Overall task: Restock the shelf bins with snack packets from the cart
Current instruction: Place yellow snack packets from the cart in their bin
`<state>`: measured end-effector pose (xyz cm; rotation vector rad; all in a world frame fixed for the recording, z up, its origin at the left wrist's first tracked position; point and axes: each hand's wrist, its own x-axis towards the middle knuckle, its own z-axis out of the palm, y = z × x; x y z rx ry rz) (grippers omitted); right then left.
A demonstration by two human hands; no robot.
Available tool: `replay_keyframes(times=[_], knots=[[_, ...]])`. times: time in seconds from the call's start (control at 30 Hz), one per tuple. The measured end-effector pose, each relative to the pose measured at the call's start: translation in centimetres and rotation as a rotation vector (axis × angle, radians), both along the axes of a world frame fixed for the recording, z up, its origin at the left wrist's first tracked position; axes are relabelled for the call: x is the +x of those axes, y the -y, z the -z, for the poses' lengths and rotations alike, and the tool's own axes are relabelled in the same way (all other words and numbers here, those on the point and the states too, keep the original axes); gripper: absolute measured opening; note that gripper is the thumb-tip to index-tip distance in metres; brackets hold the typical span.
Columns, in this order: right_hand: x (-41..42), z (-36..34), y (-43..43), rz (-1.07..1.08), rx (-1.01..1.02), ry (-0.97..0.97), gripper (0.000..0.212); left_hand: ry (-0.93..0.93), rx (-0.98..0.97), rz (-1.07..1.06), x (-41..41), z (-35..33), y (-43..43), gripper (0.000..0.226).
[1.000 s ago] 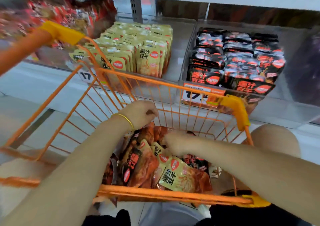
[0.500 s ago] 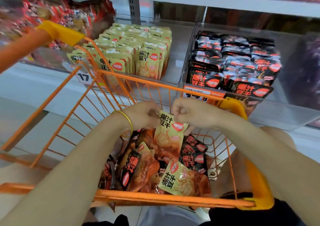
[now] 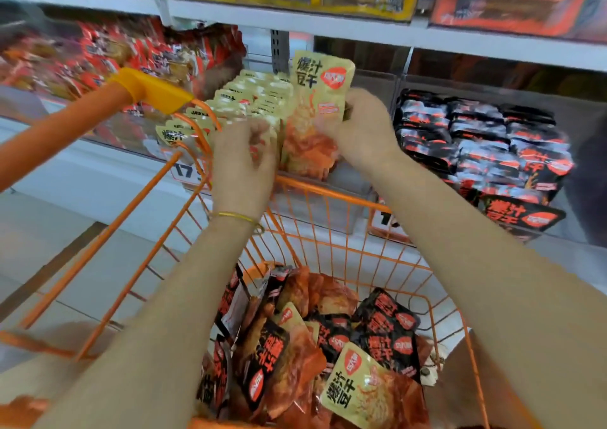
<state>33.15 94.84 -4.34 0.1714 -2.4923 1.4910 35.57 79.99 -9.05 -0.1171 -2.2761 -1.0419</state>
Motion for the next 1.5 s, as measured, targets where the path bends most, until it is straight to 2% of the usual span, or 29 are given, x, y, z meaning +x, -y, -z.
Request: replay_keyframes(times=[0.07,0.13,0.2,0.3,0.57,0.67,0.77,0.83,0.87,0.93,1.0,1.07,1.13,1.2,1.27,1.33,1.43,1.5], knots=[[-2.6,0.7,0.7,0.103,0.202,0.024,0.007,0.042,-0.317,0.049,0.0,1.7,0.0,0.022],[-4.4,2.3,1.3,0.130,0.353,0.162,0.009,0.087,-0.449,0.084,0.0,2.7,0.0,0.033],[-5.6,4.2,1.7,0.125,0.390,0.281,0.007,0.117,-0.451,0.086,0.0,2.4,-0.2,0.036],[-7.3,6.5,1.8,0.167,0.499,0.317,0.030,0.113,-0.433,0.068,-0.2,2.5,-0.2,0.030],[-8.3,7.5,2.1,0.157,0.607,0.390,0.037,0.098,-0.367,0.070,-0.1,2.7,-0.2,0.021],[-5.3,3.9,1.9,0.102,0.625,0.291,0.045,0.119,-0.368,0.089,0.1,2.3,-0.2,0.024],[-0.2,0.9,1.2,0.057,0.512,0.047,0.027,0.073,-0.395,0.129,0.7,1.1,-0.1,0.021],[3.2,0.6,0.3,-0.083,0.532,0.040,0.020,0.003,-0.460,0.152,1.3,0.3,0.0,0.018],[4.7,1.2,-0.2,-0.183,0.580,0.107,0.017,-0.003,-0.474,0.186,1.7,-0.1,-0.2,0.018],[6.6,4.3,-1.0,-0.392,0.805,0.341,0.015,0.047,-0.462,0.297,2.5,-0.3,-0.8,0.016],[7.8,8.4,-1.3,-0.570,1.031,0.647,0.024,0.152,-0.475,0.408,2.9,0.2,-1.6,0.010],[9.0,11.7,-1.5,-0.685,1.112,0.890,0.032,0.255,-0.516,0.493,3.1,0.9,-2.2,0.009],[10.2,12.8,-1.1,-0.738,1.234,0.997,0.036,0.333,-0.552,0.561,3.2,1.4,-2.3,0.009],[10.3,13.0,-0.9,-0.790,1.298,0.998,0.032,0.419,-0.574,0.600,3.2,1.8,-2.3,0.010],[9.4,12.2,-1.4,-0.808,1.196,0.987,0.020,0.539,-0.548,0.632,3.2,2.3,-2.3,0.012],[8.2,10.3,-2.6,-0.772,0.973,0.980,0.013,0.709,-0.469,0.686,3.4,2.3,-2.3,0.016],[7.2,6.6,-4.6,-0.664,0.639,0.841,0.021,0.966,-0.477,0.776,3.6,1.7,-2.2,0.028],[7.2,4.7,-5.4,-0.594,0.448,0.741,0.019,1.080,-0.516,0.815,3.6,1.1,-2.1,0.026]])
